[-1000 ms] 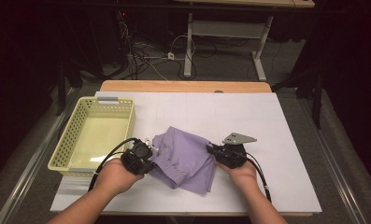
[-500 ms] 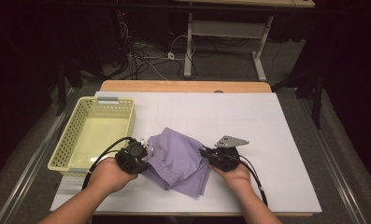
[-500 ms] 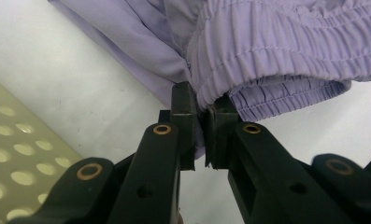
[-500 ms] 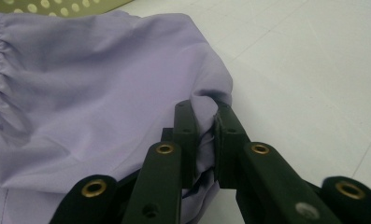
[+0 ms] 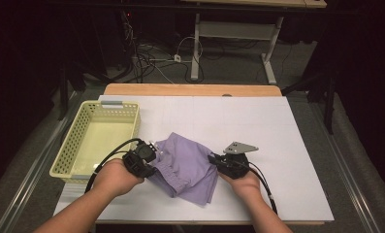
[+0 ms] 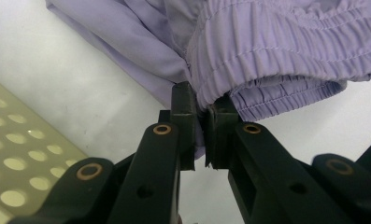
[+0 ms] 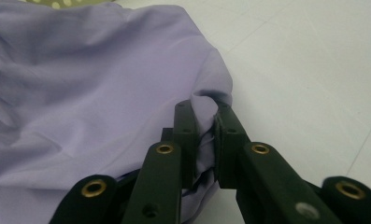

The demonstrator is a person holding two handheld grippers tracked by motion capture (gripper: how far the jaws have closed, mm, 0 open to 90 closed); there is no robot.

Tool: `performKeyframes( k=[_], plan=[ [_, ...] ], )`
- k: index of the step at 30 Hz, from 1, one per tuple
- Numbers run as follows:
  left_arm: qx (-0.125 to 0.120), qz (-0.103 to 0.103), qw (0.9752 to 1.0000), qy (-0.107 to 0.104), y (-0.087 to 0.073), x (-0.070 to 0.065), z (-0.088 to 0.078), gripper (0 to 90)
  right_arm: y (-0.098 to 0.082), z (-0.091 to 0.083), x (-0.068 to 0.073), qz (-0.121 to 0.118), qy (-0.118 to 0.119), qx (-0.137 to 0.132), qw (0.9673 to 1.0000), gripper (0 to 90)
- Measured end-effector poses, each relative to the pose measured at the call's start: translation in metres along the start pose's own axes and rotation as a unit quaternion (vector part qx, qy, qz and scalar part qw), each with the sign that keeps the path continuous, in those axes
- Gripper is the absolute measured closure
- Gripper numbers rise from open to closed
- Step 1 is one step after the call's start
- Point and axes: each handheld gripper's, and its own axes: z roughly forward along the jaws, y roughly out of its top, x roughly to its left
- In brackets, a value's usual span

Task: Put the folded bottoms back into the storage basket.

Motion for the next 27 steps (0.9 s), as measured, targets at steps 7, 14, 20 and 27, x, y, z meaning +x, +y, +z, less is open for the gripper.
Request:
performKeyframes(
  k=[7,14,20,27],
  plan=[
    [0.004,-0.003,1.0000,-0.005,0.004,0.003,-0.005,82.5,0.002,-0.003,0.001,-0.001,0.002,-0.005,1.0000,83.1],
    [0.009,-0.003,0.9999,-0.009,0.004,0.007,-0.013,82.5,0.007,-0.005,0.005,-0.009,0.002,-0.004,1.0000,83.1],
    [0.012,-0.005,0.9999,-0.011,0.004,0.013,-0.020,82.5,0.019,-0.006,0.009,-0.016,0.006,-0.006,0.9998,83.0],
    [0.015,-0.009,0.9998,-0.006,0.004,0.018,-0.027,82.5,0.031,-0.001,0.012,-0.013,0.013,-0.016,0.9997,83.1]
  ],
)
